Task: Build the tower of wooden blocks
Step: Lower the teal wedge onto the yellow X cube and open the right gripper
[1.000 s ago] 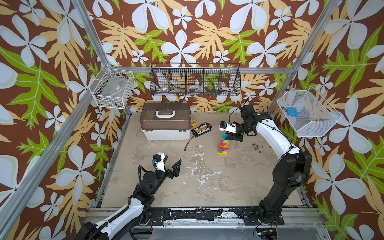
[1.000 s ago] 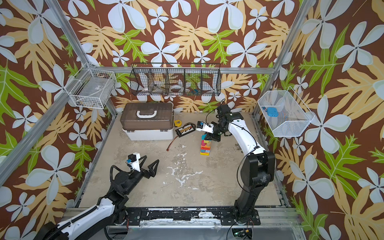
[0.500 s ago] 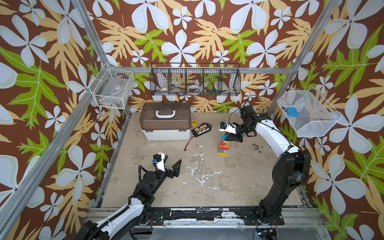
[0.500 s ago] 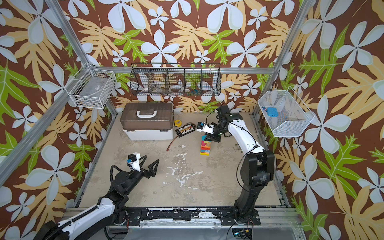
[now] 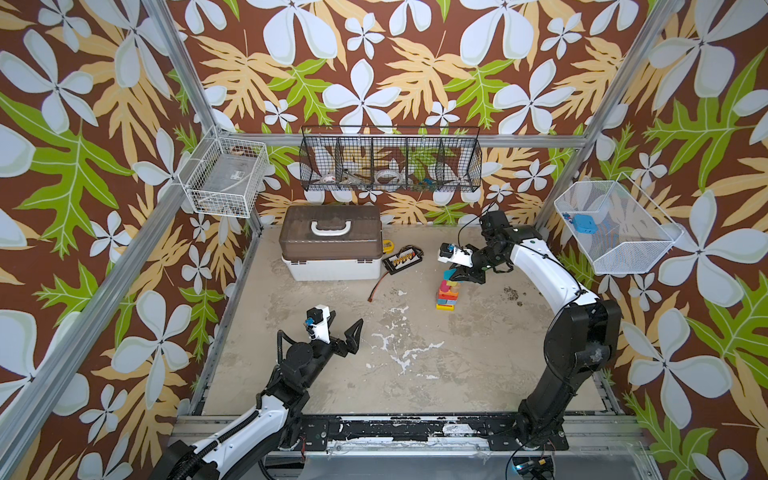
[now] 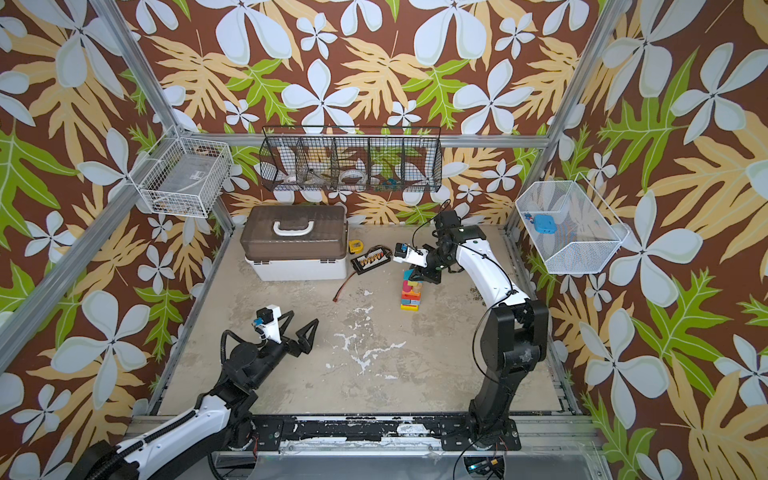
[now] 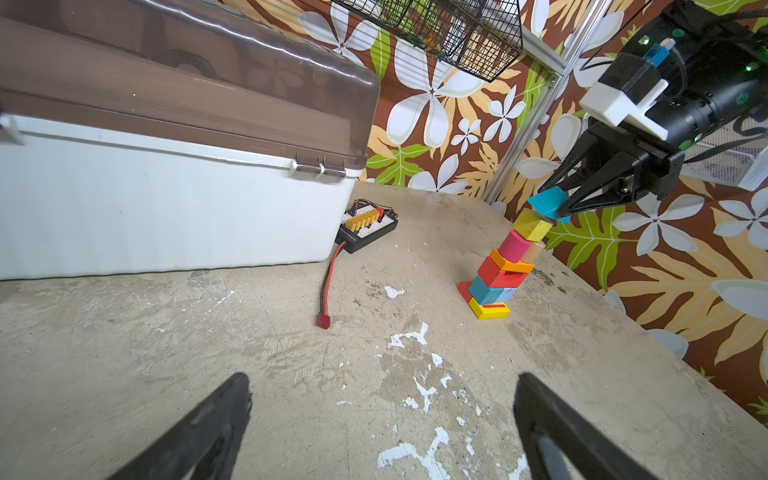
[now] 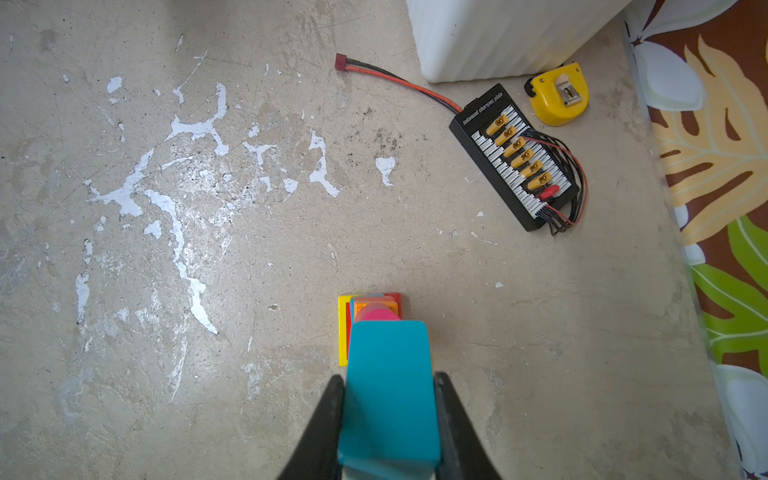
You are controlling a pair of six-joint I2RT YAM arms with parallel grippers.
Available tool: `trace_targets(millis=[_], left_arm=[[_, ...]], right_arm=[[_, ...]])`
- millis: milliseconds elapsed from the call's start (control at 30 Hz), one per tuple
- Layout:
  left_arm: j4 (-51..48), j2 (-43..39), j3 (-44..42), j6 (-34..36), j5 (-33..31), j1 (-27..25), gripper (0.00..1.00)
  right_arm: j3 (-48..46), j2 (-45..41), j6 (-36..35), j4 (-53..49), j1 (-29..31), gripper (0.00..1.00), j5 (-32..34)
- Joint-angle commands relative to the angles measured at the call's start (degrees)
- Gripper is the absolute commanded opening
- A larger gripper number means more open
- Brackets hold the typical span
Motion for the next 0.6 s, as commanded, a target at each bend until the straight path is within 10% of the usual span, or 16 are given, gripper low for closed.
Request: trace_targets(millis=[0, 567], left_arm=[[2.20, 0.07, -1.31, 0.33, 0.10, 0.04, 1.00], [2.27, 0.76, -1.11, 0.20, 0.11, 0.04, 1.00]], right_arm=[[0.06, 0.16, -0.02, -0.12, -0.02, 0.08, -0.27], [-0.06, 0.71, 0.14, 0.19, -0.02, 0.12, 0.22]])
